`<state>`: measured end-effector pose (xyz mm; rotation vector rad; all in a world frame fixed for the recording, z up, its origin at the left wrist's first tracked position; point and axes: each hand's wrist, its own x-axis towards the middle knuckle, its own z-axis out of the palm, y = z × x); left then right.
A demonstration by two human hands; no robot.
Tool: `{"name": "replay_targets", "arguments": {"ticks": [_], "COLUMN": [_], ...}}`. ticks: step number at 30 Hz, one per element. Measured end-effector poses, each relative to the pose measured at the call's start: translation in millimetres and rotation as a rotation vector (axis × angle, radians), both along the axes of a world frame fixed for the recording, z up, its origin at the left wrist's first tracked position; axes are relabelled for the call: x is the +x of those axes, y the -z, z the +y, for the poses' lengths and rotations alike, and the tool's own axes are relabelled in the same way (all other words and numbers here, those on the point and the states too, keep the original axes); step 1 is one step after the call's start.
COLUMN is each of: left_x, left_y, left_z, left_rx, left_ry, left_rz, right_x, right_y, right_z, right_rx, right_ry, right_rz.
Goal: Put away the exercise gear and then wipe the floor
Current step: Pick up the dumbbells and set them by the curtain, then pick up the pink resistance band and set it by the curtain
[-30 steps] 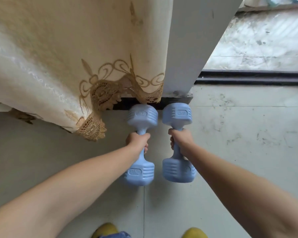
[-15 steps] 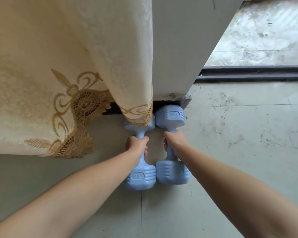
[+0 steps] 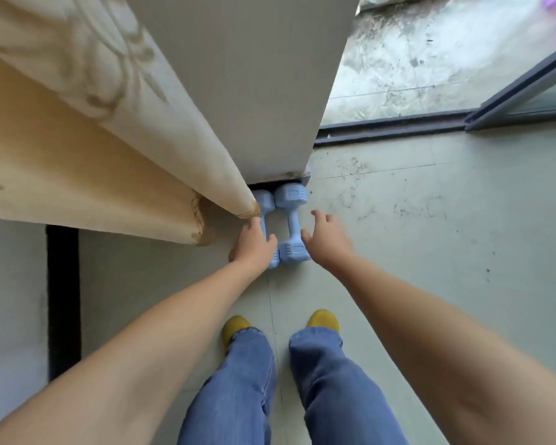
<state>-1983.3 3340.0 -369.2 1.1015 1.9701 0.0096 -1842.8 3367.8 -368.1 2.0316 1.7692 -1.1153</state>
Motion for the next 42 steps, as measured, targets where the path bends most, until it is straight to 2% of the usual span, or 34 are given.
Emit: {"name": "replay_targets", "arguments": {"ticks": [4, 7, 10, 13, 16, 23, 26, 29, 32, 34, 36, 42], "left_x": [7.5, 4.4, 0.9, -0.7, -3.3, -6.0, -8.0, -7.9, 1.7, 15.8, 35.9, 108.7], "left_y": [-139.0, -230.8, -292.5, -327.4, -350.0, -371.6, -375.4, -378.6, -380.3, -382.4, -380.9, -403.5], "left_z": [17.6, 26.2, 20.7, 6.7, -6.3, -42.1, -60.0, -73.2, -97.0, -121.6, -152.0, -268.0], "left_rx": [0.203, 0.339, 0.423, 0.501, 0.474, 0.429, 0.412, 0.360, 0.319, 0.307, 0.300, 0.157], "left_ry": [0.288, 0.483, 0.530, 0.534, 0.510, 0.412, 0.318, 0.206, -0.006, -0.170, -0.323, -0.659], "left_rz": [0.116, 0.284, 0.359, 0.423, 0.464, 0.452, 0.483, 0.535, 0.578, 0.624, 0.673, 0.770], "right_x": [7.7, 6.1, 2.2, -1.3, -2.6, -6.1, -11.0, -14.2, -14.5, -12.6, -10.4, -22.1], "right_y": [-133.1, -218.6, -283.3, -324.6, -350.5, -376.1, -382.7, -385.4, -383.1, -382.0, -378.0, -389.5], "right_z": [-6.4, -5.7, -8.6, -15.3, -17.9, -20.9, -22.0, -17.8, -15.4, -22.1, -33.7, -117.8], "right_rx": [0.208, 0.266, 0.338, 0.376, 0.417, 0.488, 0.500, 0.527, 0.586, 0.701, 0.766, 0.758], "right_ry": [-0.289, -0.350, -0.398, -0.420, -0.431, -0.604, -0.720, -0.924, -1.153, -1.305, -1.436, -1.879], "right_rz": [-0.144, -0.133, -0.122, -0.125, -0.136, -0.207, -0.153, -0.119, -0.080, -0.030, 0.020, 0.215]}}
